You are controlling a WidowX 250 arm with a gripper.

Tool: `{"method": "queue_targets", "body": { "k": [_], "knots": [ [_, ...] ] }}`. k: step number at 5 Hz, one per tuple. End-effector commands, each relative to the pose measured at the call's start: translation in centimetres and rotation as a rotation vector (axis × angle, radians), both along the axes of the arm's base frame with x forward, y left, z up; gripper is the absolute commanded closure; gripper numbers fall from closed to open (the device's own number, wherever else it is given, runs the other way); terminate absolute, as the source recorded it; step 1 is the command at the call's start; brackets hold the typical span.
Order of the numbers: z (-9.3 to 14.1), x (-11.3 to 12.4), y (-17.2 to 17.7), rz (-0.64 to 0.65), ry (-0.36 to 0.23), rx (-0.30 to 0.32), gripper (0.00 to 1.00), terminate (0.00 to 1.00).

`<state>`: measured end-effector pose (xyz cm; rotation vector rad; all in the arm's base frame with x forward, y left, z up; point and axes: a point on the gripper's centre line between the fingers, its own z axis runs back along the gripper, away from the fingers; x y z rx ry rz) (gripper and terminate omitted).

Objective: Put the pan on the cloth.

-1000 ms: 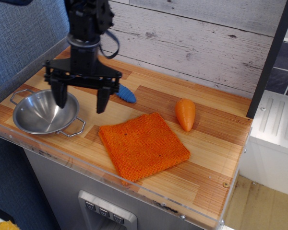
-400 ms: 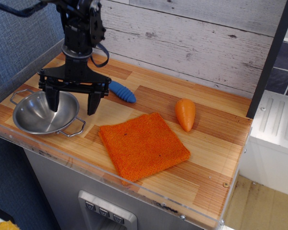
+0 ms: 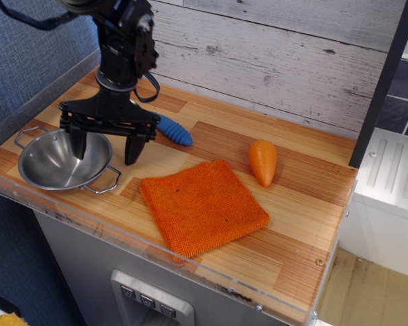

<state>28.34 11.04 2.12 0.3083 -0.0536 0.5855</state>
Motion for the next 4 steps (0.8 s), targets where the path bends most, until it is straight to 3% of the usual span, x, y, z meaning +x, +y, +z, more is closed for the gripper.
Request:
{"method": "queue_targets", "body": {
  "k": [1, 4],
  "knots": [
    [0.31, -0.73, -0.1, 0.033, -0.022, 0.056, 1.0, 0.0],
    [0.88, -0.43, -0.16, 0.045, -0.034, 0.087, 1.0, 0.0]
  ]
}}
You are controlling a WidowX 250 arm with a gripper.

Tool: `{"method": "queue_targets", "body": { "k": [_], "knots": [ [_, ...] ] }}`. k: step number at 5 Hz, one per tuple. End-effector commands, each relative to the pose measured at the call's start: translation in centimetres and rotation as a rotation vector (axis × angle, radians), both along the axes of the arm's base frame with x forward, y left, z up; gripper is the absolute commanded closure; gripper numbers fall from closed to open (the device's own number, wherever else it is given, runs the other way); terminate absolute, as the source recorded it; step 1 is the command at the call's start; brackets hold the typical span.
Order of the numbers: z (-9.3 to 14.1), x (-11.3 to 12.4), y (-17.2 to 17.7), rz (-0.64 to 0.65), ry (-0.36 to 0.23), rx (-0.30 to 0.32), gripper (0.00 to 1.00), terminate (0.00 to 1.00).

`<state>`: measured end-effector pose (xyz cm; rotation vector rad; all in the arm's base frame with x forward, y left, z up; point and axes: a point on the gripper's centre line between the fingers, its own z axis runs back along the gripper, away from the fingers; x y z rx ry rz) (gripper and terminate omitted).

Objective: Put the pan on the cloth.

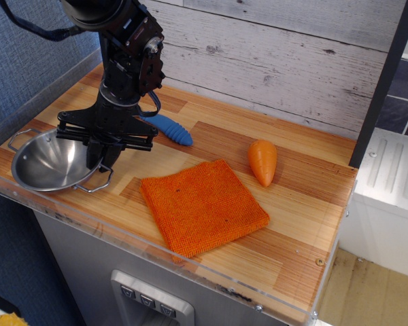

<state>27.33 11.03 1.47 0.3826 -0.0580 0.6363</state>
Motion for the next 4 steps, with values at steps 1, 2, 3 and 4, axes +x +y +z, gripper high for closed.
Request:
{"method": "queue_targets", "body": {
  "k": [1, 2, 3, 4],
  "knots": [
    [2.0, 1.1, -0.4, -0.07, -0.021, 0.058, 1.0, 0.0],
    [4.2, 1.4, -1.4, -0.136, -0.035, 0.122, 1.0, 0.0],
    [6.3, 1.7, -3.4, -0.22, -0.052, 0.161, 1.0, 0.0],
    [7.5, 1.4, -6.6, -0.323, -0.074, 0.159, 1.0, 0.0]
  ]
}}
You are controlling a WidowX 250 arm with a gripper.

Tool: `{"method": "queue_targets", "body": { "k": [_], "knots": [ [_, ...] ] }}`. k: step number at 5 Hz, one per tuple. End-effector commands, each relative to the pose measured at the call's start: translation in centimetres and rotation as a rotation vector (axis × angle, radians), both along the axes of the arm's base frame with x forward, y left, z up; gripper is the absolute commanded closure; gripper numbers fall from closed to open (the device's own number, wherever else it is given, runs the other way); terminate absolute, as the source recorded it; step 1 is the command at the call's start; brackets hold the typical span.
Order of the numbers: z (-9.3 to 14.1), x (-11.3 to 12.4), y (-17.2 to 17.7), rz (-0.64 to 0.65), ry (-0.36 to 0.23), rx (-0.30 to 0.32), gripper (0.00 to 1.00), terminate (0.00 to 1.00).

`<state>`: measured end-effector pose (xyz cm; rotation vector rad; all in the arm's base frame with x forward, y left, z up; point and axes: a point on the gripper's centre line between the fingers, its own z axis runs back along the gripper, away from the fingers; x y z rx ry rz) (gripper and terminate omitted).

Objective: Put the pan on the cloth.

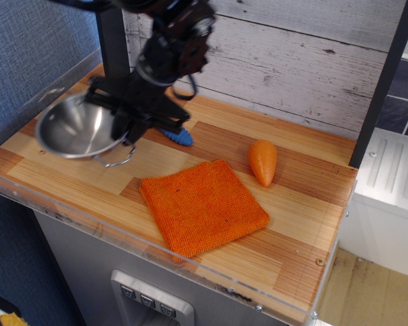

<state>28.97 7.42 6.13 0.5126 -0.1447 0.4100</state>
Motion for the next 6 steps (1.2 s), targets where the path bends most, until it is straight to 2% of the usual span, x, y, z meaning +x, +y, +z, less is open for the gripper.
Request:
{"method": "queue_targets", "body": {
  "k": [1, 2, 3, 5, 6],
  "knots": [
    [3.6, -1.4, -5.9, -0.198, -0.08, 0.004, 1.0, 0.0],
    [3.5, -2.4, -8.0, -0.311, -0.071, 0.0, 1.0, 0.0],
    [2.7, -2.6, -9.8, -0.42, -0.03, 0.031, 1.0, 0.0],
    [0.1, -1.8, -11.9, -0.581, 0.005, 0.048, 1.0, 0.0],
    [-1.3, -1.9, -12.4, -0.622, 0.006, 0.007, 1.0, 0.0]
  ]
}}
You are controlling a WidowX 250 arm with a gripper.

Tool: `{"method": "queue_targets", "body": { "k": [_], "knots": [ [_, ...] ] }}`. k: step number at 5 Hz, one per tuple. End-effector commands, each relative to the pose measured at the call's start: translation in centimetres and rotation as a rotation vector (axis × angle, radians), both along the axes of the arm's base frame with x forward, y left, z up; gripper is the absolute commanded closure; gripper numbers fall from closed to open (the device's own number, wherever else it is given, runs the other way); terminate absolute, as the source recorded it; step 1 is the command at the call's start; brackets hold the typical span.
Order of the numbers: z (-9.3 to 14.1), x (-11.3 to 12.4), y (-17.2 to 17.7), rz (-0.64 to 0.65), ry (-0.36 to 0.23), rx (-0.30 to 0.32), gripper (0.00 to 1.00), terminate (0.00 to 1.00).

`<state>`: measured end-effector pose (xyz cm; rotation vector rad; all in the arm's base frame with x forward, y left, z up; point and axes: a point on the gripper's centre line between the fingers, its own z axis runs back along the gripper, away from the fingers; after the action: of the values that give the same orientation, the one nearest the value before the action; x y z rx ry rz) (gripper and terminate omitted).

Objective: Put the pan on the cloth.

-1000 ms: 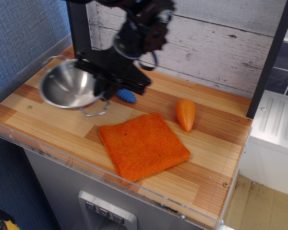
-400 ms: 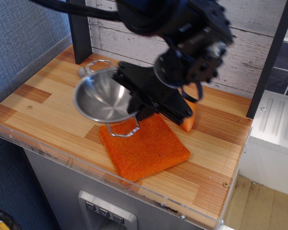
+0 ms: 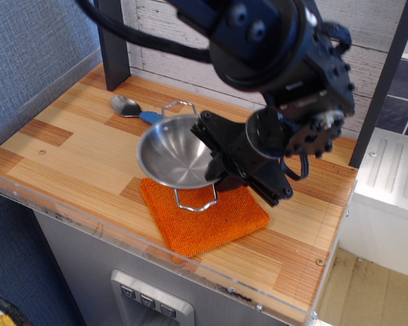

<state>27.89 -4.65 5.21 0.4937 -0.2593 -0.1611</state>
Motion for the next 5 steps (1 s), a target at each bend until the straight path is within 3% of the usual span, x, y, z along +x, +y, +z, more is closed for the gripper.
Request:
{"method": "queue_targets", "body": {
  "k": [1, 3, 4, 5],
  "knots": [
    [-1.1, -1.1, -0.3, -0.079, -0.017, -0.096, 1.0, 0.0],
    [-1.5, -1.5, -1.1, -0.16, 0.001, -0.082, 1.0, 0.0],
    [-1.5, -1.3, -1.4, -0.162, 0.067, -0.077, 0.0, 0.0],
    [-1.5, -1.4, -1.2, -0.135, 0.064, -0.075, 0.0, 0.0]
  ]
}}
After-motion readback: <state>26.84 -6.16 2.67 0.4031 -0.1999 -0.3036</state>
